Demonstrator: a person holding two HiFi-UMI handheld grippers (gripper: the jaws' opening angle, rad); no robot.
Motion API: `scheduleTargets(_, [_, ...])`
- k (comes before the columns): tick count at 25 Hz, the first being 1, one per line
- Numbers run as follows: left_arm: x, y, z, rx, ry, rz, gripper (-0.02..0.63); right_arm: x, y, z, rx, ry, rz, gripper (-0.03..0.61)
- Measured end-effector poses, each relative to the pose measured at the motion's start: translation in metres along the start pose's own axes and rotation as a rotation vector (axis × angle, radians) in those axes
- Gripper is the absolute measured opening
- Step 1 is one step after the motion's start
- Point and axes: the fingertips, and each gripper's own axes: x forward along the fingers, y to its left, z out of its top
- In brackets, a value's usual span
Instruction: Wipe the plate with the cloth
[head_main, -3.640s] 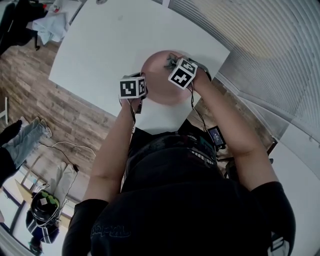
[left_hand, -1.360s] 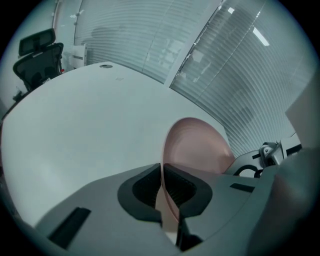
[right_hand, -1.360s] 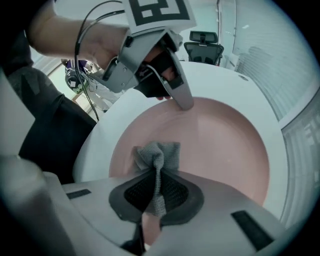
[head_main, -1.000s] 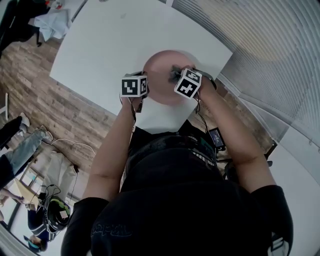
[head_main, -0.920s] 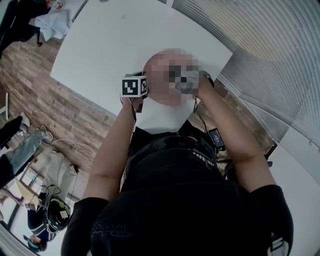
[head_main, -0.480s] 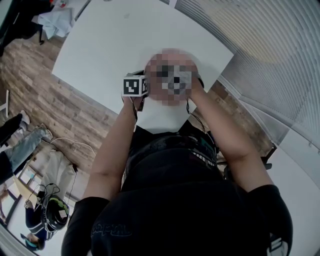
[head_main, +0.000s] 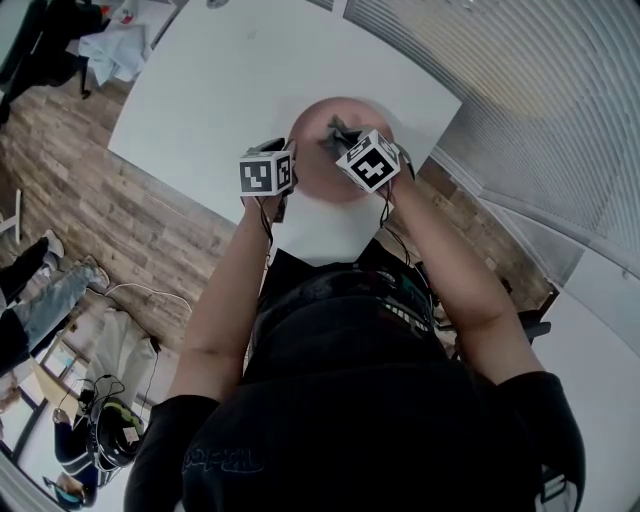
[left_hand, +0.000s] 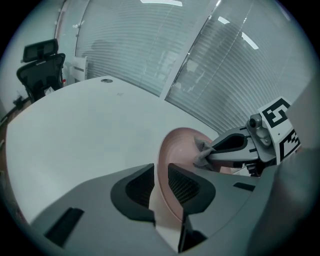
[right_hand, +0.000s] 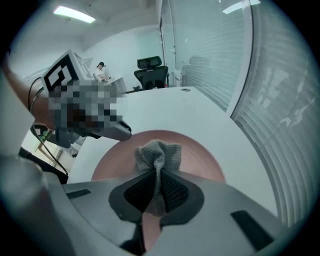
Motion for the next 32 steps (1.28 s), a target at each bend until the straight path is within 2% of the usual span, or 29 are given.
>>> scheduleTargets(4, [-0.016,-0.010,0.004,-0.012,-0.031,-0.031,0.091,-0.016,0.001,0.000,0.054,-0.046,-0.016,0.035])
scheduleTargets(10, [-0.040,-0.023,0.010,0.034,-0.072,-0.055,0.091,-0.044,0.006,-0.006,0.094,-0.100,-0.053,0.036])
scheduleTargets(15, [-0.066,-0.039,0.021,0.051,-0.106,-0.111,0.091,-0.072,0.015,0.005,0.132,-0.152,-0.072,0.035])
scheduleTargets(25, [-0.115,-0.078,0.042,0.185,-0.183,-0.183,0.089,-0.129,0.034,0.029,0.208,-0.280,-0.127,0.035])
scheduleTargets(32, [-0.124,-0.093,0.045,0.223,-0.202,-0.227,0.080,-0.148,0.038,0.033,0.252,-0.324,-0.148,0.036])
